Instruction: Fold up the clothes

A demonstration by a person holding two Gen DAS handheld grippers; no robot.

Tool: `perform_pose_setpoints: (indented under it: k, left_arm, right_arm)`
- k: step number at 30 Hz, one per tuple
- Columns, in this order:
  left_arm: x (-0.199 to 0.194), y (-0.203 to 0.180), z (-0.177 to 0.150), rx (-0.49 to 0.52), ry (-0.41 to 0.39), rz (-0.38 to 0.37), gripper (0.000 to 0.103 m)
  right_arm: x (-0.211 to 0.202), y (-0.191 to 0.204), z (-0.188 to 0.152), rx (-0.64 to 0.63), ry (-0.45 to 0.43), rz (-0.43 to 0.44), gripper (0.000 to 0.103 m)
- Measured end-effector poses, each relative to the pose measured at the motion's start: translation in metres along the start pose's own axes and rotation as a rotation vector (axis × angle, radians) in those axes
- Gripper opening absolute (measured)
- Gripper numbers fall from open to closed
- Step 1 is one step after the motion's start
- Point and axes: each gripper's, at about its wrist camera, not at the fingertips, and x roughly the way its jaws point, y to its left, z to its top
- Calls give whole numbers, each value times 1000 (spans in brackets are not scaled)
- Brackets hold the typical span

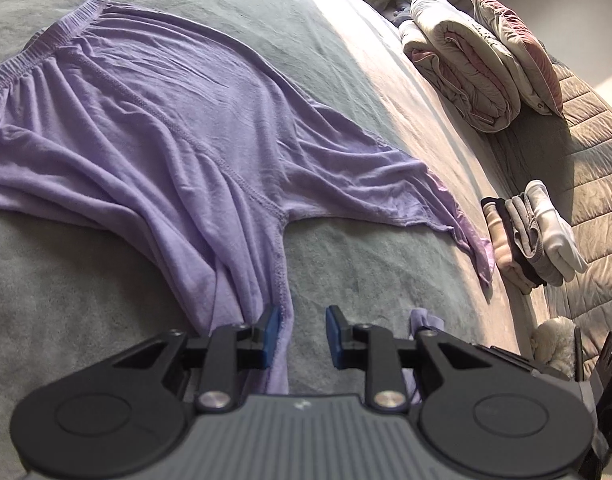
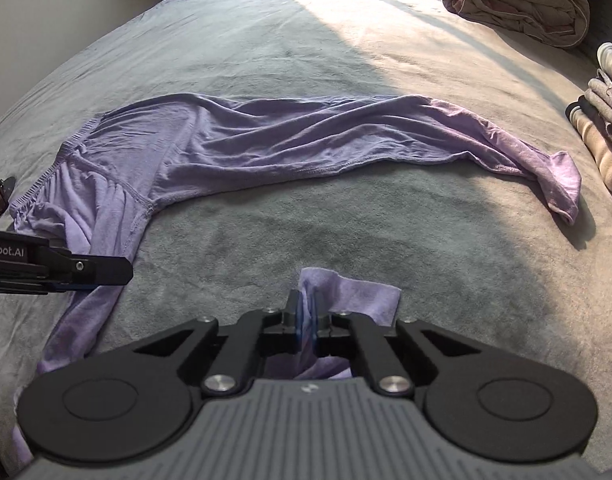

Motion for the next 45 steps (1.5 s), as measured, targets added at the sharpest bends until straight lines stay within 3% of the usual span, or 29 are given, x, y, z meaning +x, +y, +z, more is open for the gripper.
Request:
perform_pose_setpoints:
  k: [1, 2, 4, 18, 22, 31, 33, 35, 40, 41, 43, 44, 45]
  left_arm:
    - [1, -1, -1, 2, -5, 15, 1]
    - [2, -1, -1, -1, -11, 33, 1]
    - [0, -2, 1, -12, -30, 33, 0]
    - [-5, -19, 10, -159, -191, -153, 0]
    - [1, -25, 9, -170, -230, -164, 0]
    - [15, -14, 10, -279, -252, -221, 2]
    - [14, -13, 11, -280, -247, -230, 8]
    - [8, -13, 10, -269, -256, -227, 23]
    - [-18, -6, 8, -223, -293, -188, 30]
    - [-25, -3, 8, -212, -301, -171, 32]
    - [-38, 3, 6, -193, -325, -119, 34]
    - [-45, 9, 6, -184, -340, -84, 35]
    - [-53, 15, 5, -175, -354, -48, 36]
  right_arm:
    - [-3, -4, -1, 6, -12, -13, 3]
    - [-7, -9, -1, 13, -23, -24, 3]
    - [-17, -20, -1, 21, -45, -53, 3]
    - [-77, -127, -5, 146, -152, -344, 3]
    - [-85, -156, -8, 187, -167, -419, 3]
    - [-79, -207, -17, 333, -209, -486, 3]
    - [-72, -215, -19, 351, -212, -495, 3]
    - [-65, -222, -22, 371, -206, -492, 3]
    - [-53, -231, -24, 397, -180, -430, 5]
    - [-52, -229, -23, 386, -174, -415, 16]
    - [-52, -224, -20, 363, -167, -375, 27]
    - [-53, -221, -19, 353, -169, -349, 45]
    - [-55, -215, -18, 335, -175, -313, 53]
